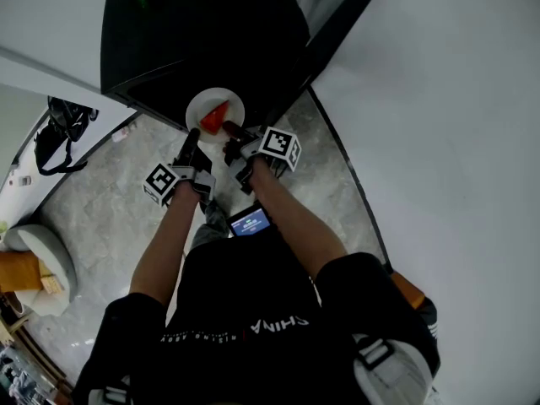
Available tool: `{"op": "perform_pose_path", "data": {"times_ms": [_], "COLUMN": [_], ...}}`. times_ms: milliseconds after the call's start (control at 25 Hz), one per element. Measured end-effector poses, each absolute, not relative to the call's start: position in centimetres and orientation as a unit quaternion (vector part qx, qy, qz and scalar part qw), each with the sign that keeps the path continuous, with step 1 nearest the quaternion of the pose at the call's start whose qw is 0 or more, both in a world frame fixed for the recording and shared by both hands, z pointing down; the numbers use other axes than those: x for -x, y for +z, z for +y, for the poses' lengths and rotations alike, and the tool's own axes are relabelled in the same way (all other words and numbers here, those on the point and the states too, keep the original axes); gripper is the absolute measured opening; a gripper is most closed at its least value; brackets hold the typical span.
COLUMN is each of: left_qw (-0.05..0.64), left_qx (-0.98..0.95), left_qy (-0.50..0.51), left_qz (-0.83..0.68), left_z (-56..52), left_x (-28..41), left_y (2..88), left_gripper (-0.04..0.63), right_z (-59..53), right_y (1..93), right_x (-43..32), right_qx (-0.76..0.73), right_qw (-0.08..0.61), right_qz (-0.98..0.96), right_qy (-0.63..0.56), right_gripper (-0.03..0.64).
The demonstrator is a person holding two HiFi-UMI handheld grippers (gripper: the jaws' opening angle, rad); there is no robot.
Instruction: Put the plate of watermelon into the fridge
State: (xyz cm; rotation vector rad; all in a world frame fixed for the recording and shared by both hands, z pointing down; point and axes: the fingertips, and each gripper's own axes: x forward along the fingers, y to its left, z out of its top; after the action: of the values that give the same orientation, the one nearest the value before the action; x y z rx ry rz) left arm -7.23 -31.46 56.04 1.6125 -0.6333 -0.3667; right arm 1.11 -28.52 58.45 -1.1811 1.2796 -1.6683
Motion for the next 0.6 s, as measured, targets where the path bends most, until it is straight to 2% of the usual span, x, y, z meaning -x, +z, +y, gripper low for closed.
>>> {"op": "perform_pose_path", "data": {"times_ms": [600], "left_qw": [0.645], "left_qx": [-0.708], "left_qy": [-0.138], "left_qz": [-0.25], "left_z": [-35.3], "left_x": [1.8], "left_y": [66.2], "left_gripper": [0.028], "right_z": [-34.9], "right_y": [68.7], "right_x": [-4.7], "right_qx": [0.48], "right_qw": [0.379], "right_qz": [0.472], "right_qy": [-0.635], "right_gripper": [0.029]}}
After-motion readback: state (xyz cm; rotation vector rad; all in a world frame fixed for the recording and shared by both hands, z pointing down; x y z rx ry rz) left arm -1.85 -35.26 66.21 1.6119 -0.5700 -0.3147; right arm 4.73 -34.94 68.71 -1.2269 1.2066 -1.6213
